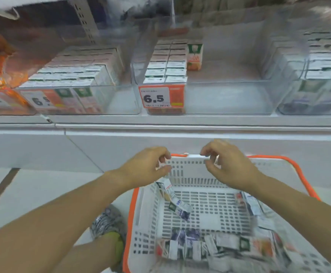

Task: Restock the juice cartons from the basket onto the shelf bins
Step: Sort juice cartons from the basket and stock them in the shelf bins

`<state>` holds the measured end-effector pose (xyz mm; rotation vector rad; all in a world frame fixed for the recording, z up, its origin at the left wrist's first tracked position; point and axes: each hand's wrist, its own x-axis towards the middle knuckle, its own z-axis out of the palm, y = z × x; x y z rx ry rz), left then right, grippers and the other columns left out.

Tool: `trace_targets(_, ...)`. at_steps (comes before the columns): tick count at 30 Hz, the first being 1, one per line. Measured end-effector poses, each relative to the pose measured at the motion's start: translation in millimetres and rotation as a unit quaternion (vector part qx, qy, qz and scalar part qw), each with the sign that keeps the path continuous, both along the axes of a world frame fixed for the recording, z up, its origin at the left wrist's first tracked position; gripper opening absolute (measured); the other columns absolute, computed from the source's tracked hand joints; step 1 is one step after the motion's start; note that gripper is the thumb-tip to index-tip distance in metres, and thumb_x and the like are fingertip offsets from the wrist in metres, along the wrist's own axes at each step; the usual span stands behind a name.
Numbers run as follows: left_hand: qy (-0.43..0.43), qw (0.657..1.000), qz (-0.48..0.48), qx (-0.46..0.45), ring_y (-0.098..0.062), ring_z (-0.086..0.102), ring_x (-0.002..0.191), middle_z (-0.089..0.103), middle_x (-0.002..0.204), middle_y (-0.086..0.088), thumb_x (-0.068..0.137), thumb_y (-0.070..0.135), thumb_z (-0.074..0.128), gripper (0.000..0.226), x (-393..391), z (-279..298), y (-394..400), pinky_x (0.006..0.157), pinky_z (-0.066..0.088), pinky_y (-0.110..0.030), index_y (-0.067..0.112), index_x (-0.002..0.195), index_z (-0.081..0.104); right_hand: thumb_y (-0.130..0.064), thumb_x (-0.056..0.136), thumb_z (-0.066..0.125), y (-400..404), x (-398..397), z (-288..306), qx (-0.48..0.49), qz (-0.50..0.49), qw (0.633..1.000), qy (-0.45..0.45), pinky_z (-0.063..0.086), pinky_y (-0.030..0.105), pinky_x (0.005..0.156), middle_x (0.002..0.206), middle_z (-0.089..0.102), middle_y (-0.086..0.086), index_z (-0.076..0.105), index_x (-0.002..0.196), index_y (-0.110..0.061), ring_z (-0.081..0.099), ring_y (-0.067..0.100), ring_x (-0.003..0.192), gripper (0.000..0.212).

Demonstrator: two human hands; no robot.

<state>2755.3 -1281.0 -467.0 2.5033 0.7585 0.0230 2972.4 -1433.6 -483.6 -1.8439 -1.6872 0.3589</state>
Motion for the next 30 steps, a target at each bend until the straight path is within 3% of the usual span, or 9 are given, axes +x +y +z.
trace_targets(4, 0.098, 0.969, 0.161, -0.157, -0.022, 0.059, 0.099, 0.057, 0.124, -0.009, 0.093, 0.035, 0.063, 0.048, 9, -87, -35, 0.079, 0.044, -0.026, 0.013, 0.133, 0.048, -0.020, 0.090, 0.067, -25, 3, -53, -0.150, -0.025, 0.987, 0.052, 0.045, 0.024, 0.070, 0.096, 0.058, -0.008, 0.059, 0.100, -0.025, 0.062, 0.008, 0.076, 0.014)
trace_targets(7, 0.131, 0.941, 0.228, -0.211, -0.025, 0.059, 0.101, 0.060, 0.119, -0.014, 0.096, 0.034, 0.061, 0.032, 9, -128, -62, 0.082, 0.049, -0.030, 0.010, 0.116, 0.055, -0.027, 0.089, 0.071, -33, -6, -91, -0.227, -0.028, 0.972, 0.058, 0.045, 0.025, 0.071, 0.096, 0.060, -0.005, 0.057, 0.097, -0.024, 0.063, 0.013, 0.077, 0.016)
trace_targets(8, 0.132, 0.932, 0.248, -0.228, -0.024, 0.059, 0.094, 0.060, 0.112, -0.013, 0.096, 0.033, 0.060, 0.026, 9, -138, -68, 0.080, 0.051, -0.031, 0.010, 0.109, 0.057, -0.029, 0.089, 0.071, -31, -10, -105, -0.249, -0.031, 0.966, 0.065, 0.045, 0.025, 0.070, 0.096, 0.060, -0.005, 0.057, 0.097, -0.024, 0.062, 0.014, 0.078, 0.018)
trace_targets(11, 0.110, 0.894, 0.340, -0.270, -0.026, 0.059, 0.100, 0.061, 0.122, -0.010, 0.095, 0.031, 0.063, 0.046, 9, -166, -79, 0.071, 0.043, -0.022, 0.001, 0.129, 0.053, -0.036, 0.087, 0.073, -18, -30, -147, -0.290, -0.047, 0.953, 0.079, 0.047, 0.027, 0.075, 0.099, 0.059, -0.004, 0.060, 0.106, -0.020, 0.057, 0.014, 0.084, 0.028)
trace_targets(17, 0.022, 0.832, 0.473, -0.290, -0.030, 0.056, 0.121, 0.056, 0.136, -0.016, 0.089, 0.028, 0.071, 0.065, 11, -212, -78, 0.090, 0.042, -0.029, -0.001, 0.141, 0.042, -0.042, 0.077, 0.078, 17, -70, -220, -0.358, -0.042, 0.930, 0.075, 0.052, 0.035, 0.084, 0.115, 0.061, 0.002, 0.061, 0.122, -0.019, 0.060, 0.021, 0.102, 0.052)
trace_targets(19, -0.013, 0.823, 0.492, -0.284, -0.027, 0.056, 0.120, 0.056, 0.135, -0.014, 0.088, 0.029, 0.072, 0.070, 12, -221, -76, 0.096, 0.043, -0.030, 0.001, 0.143, 0.040, -0.038, 0.079, 0.077, 19, -67, -228, -0.368, -0.046, 0.925, 0.089, 0.052, 0.033, 0.080, 0.112, 0.062, 0.001, 0.064, 0.117, -0.021, 0.062, 0.021, 0.101, 0.044)
trace_targets(22, -0.097, 0.800, 0.522, -0.281, -0.014, 0.053, 0.100, 0.058, 0.112, -0.006, 0.087, 0.018, 0.074, 0.039, 22, -231, -75, 0.075, 0.042, -0.014, 0.008, 0.118, 0.051, -0.036, 0.079, 0.079, 13, -46, -224, -0.385, -0.048, 0.919, 0.075, 0.048, 0.028, 0.073, 0.111, 0.062, 0.000, 0.065, 0.110, -0.022, 0.062, 0.018, 0.096, 0.037)
trace_targets(26, -0.153, 0.780, 0.523, -0.307, -0.015, 0.054, 0.093, 0.059, 0.109, -0.006, 0.085, 0.008, 0.075, 0.049, 44, -243, -73, 0.062, 0.041, 0.000, 0.004, 0.128, 0.051, -0.034, 0.079, 0.078, -5, -1, -199, -0.430, -0.055, 0.901, 0.024, 0.048, 0.027, 0.065, 0.114, 0.064, 0.001, 0.065, 0.109, -0.019, 0.060, 0.018, 0.089, 0.036)
trace_targets(30, -0.136, 0.770, 0.541, -0.309, -0.018, 0.063, 0.090, 0.065, 0.108, -0.009, 0.073, 0.012, 0.086, 0.052, 61, -260, -65, 0.074, 0.053, -0.019, 0.004, 0.115, 0.055, -0.029, 0.075, 0.081, -26, 30, -176, -0.459, -0.093, 0.883, 0.025, 0.055, 0.033, 0.075, 0.111, 0.064, 0.001, 0.062, 0.106, -0.019, 0.061, 0.019, 0.090, 0.037)
